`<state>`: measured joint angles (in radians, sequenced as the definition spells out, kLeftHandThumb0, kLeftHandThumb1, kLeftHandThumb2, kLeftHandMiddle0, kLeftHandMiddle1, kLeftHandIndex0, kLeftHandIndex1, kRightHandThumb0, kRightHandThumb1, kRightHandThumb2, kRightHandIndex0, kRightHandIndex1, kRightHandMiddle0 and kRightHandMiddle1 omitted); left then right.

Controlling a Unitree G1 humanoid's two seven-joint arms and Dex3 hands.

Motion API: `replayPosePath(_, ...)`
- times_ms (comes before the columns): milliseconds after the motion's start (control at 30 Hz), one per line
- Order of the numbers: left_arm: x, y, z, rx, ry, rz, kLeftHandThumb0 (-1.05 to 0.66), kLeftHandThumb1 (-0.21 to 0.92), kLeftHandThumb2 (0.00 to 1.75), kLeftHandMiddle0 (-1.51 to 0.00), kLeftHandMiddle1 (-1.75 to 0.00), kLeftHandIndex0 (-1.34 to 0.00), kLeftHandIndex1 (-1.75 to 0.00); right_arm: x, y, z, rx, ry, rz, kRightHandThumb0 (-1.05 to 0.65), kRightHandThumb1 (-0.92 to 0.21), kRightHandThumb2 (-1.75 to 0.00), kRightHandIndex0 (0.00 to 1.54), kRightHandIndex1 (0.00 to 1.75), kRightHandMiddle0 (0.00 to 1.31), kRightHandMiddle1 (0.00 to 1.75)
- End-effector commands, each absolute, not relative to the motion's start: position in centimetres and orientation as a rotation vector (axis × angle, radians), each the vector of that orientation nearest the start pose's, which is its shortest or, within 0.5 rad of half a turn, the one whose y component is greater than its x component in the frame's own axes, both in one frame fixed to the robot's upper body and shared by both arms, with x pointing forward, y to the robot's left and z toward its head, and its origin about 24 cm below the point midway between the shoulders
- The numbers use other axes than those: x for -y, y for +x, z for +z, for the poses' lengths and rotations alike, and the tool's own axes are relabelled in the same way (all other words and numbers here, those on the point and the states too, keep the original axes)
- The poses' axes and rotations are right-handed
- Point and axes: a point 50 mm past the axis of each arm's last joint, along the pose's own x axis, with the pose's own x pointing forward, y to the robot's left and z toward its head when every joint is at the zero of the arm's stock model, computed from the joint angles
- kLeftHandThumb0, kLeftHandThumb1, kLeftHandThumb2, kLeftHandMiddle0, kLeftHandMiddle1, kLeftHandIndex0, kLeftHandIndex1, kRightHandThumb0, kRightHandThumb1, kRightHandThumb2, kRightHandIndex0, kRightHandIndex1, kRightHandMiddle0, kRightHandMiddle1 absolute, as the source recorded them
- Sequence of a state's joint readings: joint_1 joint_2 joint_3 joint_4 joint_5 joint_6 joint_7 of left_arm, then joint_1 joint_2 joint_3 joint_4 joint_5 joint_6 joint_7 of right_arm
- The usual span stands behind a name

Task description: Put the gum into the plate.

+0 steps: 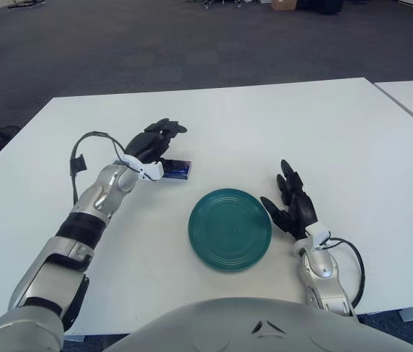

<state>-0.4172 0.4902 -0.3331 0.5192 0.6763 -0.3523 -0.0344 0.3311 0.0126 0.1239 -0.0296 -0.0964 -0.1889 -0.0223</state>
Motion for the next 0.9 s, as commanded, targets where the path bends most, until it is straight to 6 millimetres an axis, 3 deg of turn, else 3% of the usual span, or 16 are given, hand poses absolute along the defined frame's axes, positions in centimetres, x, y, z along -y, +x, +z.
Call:
replayPosePath(0,-16.7,32.0,3.7,0.119,1.285,-0.555,-1.05,0.92,0.41,-0.12,0.00,0.00,-1.06,13.5,16.9,-2.1,-0.231,-0.050,0.028,-0.92,-0.92,-0.23,0.09,0.00,0.00,0.05)
replayPosePath(567,-15.8,32.1,1.3,0.004,1.382,-0.730,-1.05,0.92,0.27,-0.04,0.00,0.00,-0.99,13.8,16.8,-2.8,-0.263,-0.009,-0.004,-0.92,-0.92,-0.14,0.11,0.01,0.00,0.09)
replayPosePath(867,-15.8,31.4,-0.8,-0.102,1.376,-0.800,-1.01,0.92,0.18,-0.03,0.00,-0.02,-1.06,13.9,16.9,-3.1,-0.256,-0.013,-0.005,-0.91,-0.92,-0.19,0.10,0.00,0.00,0.09)
